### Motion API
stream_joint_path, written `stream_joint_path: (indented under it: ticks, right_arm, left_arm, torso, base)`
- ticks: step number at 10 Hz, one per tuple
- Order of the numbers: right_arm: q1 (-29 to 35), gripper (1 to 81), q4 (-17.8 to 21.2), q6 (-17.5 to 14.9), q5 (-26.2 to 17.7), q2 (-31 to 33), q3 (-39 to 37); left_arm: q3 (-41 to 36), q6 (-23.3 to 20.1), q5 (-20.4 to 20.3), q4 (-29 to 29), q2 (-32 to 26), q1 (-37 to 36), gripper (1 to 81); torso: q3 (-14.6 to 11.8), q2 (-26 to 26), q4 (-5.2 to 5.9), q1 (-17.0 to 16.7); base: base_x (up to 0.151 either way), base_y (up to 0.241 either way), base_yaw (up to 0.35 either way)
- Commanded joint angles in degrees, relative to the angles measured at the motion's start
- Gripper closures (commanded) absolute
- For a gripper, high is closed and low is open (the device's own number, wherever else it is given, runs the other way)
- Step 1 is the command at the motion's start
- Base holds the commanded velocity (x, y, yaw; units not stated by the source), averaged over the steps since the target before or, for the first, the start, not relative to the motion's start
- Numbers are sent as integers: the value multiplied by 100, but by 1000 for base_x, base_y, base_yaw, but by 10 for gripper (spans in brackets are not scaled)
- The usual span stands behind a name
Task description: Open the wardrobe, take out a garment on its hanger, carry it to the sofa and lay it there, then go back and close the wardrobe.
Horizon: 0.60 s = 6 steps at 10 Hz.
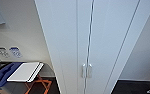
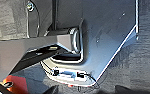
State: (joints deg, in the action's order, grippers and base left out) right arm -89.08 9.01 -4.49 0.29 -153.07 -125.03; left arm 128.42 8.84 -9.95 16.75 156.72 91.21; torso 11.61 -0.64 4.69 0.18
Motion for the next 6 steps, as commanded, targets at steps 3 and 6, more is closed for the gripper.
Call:
stream_joint_path:
  ticks: [3, 6]
  right_arm:
    - [87, 10, -40, -26, -434, 116, 58]
    - [96, 10, -48, -26, -434, 116, 58]
  left_arm:
    - [-62, -31, 309, 83, -79, -28, 10]
    - [-53, -31, 309, 100, -26, -28, 10]
  torso:
    - [0, 0, 0, 0]
    - [0, 0, 0, 2]
  base:
    - [83, 0, 0]
    - [83, 0, 0]
